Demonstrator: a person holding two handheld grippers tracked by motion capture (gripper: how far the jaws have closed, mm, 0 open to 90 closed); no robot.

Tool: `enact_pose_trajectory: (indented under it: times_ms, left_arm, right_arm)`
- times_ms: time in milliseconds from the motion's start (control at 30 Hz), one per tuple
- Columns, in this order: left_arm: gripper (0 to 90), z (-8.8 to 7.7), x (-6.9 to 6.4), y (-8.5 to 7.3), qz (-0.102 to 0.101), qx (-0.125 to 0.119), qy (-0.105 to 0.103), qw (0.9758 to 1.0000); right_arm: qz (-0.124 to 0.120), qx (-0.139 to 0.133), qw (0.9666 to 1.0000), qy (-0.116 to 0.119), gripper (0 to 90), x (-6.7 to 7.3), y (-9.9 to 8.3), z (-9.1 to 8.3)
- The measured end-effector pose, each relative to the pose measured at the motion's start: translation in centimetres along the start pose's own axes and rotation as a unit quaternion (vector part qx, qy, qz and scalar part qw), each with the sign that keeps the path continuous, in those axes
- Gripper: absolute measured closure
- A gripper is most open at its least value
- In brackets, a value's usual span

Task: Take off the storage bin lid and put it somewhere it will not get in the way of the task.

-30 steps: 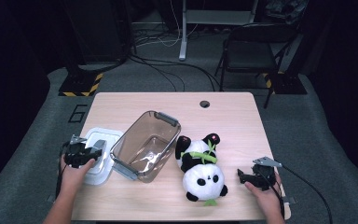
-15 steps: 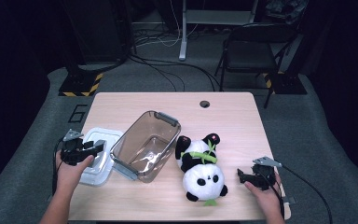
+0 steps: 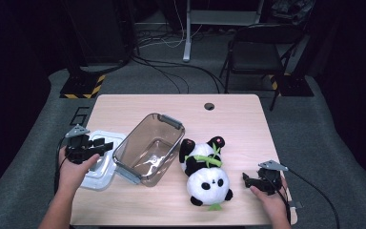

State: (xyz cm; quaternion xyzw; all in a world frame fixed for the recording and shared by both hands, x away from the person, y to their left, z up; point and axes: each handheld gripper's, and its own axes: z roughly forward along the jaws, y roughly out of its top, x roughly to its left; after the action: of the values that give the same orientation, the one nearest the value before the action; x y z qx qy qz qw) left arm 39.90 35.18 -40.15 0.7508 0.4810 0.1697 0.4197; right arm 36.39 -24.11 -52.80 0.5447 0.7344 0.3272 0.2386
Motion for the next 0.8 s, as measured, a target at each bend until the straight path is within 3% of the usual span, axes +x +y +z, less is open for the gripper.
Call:
enact_pose_trajectory:
  times_ms: [133,333,800]
  left_arm:
    - [52.1,0.8,-1.0,0.1,0.016,0.01,-0.015,0.9997]
    - [60.5,1.8,-1.6,-0.2,0.028,0.027,-0.026,0.9989]
    - [68.8,2.0,-2.1,-1.0,0.03,0.032,-0.033,0.9985]
  right_arm:
    - [-0.002,0.0,1.0,0.0,13.4,0.0,0.0,0.0]
    - [-0.002,0.0,1.0,0.001,13.4,0.0,-0.1,0.0]
    - [-0.003,-0.001,1.0,0.002,13.6,0.0,-0.1,-0.1]
